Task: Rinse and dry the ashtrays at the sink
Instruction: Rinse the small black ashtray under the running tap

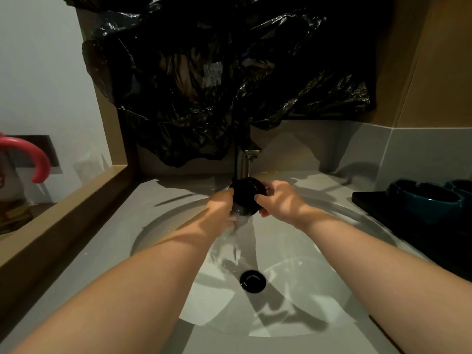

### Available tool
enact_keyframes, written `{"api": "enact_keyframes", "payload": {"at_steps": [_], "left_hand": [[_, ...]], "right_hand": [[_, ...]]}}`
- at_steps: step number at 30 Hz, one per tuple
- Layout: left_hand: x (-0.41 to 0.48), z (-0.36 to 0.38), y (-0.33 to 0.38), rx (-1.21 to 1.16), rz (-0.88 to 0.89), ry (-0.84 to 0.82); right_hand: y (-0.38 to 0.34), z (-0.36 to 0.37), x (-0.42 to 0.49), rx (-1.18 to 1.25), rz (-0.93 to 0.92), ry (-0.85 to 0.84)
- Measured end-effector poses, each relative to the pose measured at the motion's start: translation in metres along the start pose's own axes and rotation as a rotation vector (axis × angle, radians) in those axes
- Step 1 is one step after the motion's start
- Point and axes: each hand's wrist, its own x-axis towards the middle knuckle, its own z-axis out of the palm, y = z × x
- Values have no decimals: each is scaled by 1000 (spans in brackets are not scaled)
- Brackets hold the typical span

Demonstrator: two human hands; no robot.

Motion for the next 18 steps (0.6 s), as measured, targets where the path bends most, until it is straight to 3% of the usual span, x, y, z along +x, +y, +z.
{"api": "enact_keyframes", "payload": {"at_steps": [5, 10, 12, 14, 18], "left_hand": [[7, -2, 4, 185, 248, 48], [4, -2, 6, 261, 226, 85], [2, -2, 2, 293, 138, 49], [-3, -6, -3, 309, 7, -62], [-6, -8, -9, 344, -73, -156]], "right_hand": [[9, 1, 6, 557, 296, -74], [6, -4, -3, 670, 480, -139], [2, -8, -5, 605, 493, -145], [1, -12, -3, 368, 468, -99], [3, -11, 1, -26, 272, -43]]}}
